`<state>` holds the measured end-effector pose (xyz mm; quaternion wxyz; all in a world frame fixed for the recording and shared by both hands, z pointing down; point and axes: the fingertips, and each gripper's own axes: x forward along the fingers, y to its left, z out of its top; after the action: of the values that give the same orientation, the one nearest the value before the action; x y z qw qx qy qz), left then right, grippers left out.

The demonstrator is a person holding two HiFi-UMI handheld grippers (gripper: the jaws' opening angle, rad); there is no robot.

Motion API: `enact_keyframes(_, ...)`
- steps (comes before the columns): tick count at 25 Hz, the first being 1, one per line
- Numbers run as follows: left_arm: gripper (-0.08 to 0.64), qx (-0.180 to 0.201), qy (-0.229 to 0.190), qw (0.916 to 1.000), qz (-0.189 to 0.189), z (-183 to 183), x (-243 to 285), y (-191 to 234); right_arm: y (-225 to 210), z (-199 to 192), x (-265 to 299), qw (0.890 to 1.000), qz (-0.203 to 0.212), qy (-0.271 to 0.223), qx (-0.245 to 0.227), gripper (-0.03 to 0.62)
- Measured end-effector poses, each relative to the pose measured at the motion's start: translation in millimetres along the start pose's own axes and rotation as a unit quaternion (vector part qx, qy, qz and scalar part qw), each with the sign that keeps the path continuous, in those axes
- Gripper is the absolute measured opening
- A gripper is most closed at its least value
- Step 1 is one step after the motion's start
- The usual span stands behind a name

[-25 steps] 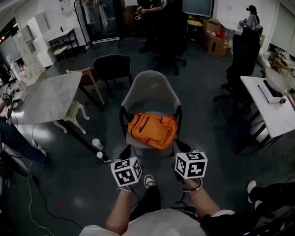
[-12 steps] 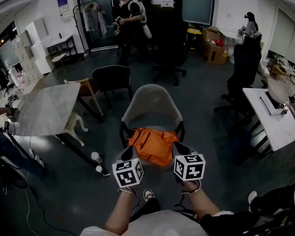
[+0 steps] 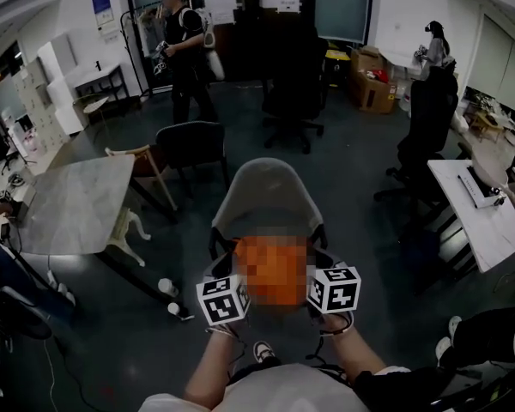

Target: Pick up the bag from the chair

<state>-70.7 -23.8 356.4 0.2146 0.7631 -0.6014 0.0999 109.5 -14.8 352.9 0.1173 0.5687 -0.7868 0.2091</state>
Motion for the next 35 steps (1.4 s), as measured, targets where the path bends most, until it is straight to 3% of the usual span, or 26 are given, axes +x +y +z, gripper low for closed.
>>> enact_keyframes(17,0.008,-0.017,0.002,0.9999,0.002,34,81,43,-6,36,87,1.000,-0.002,0.017,-0.025,0.034)
enact_keyframes(24,0.008,-0.036,0.021,0.9991,0.011,17,97,56,-12,17,102,0.999,-0.005,0.040,-0.013,0.034)
enact_keyframes(31,0.008,-0.034,0.071,0.9967,0.020,-20,116,49,-36,-11,116,0.997,-0.005,0.072,0.018,0.034)
enact_keyframes(35,0.008,-0.038,0.078,0.9955,0.039,-17,135,42,-54,-3,137,0.997,0.008,0.077,0.022,0.034)
